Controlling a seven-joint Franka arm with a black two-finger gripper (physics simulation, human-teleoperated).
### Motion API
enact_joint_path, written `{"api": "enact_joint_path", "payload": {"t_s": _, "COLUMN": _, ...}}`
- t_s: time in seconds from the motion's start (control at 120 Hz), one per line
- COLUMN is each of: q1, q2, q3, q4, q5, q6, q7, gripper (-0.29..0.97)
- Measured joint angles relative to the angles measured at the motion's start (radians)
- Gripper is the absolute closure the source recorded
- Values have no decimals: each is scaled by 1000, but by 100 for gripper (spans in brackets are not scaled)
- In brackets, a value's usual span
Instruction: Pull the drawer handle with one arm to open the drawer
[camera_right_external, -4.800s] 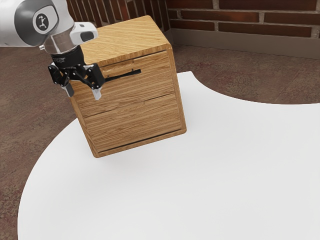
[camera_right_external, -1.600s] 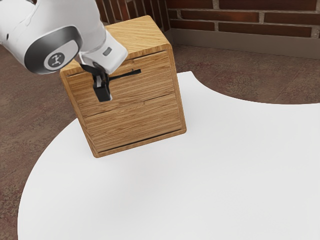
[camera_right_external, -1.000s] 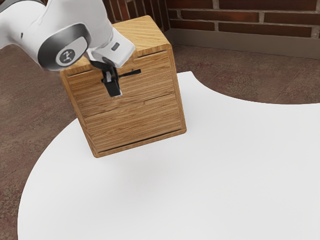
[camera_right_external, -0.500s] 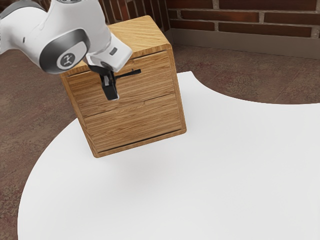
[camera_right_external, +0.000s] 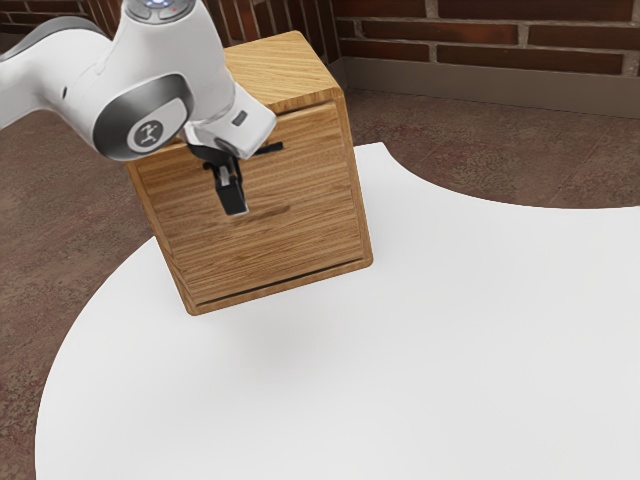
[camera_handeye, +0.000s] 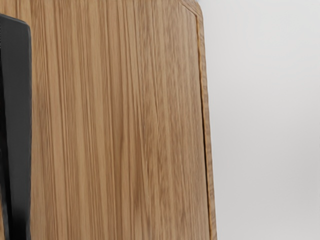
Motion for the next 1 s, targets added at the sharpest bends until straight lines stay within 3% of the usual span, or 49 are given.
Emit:
{"api": "enact_joint_path", "payload": {"t_s": 0.667, "q1": -5, "q2": 80, "q3": -1, "q4": -32, "q5": -86, "q6": 3, "q7": -15, "gripper": 0}}
{"api": "enact_joint_path", "payload": {"t_s": 1.0, "q1": 39, "q2": 119, "q3": -14, "q4": -68, "q5": -132, "q6": 4, "q7": -18, "gripper": 0}}
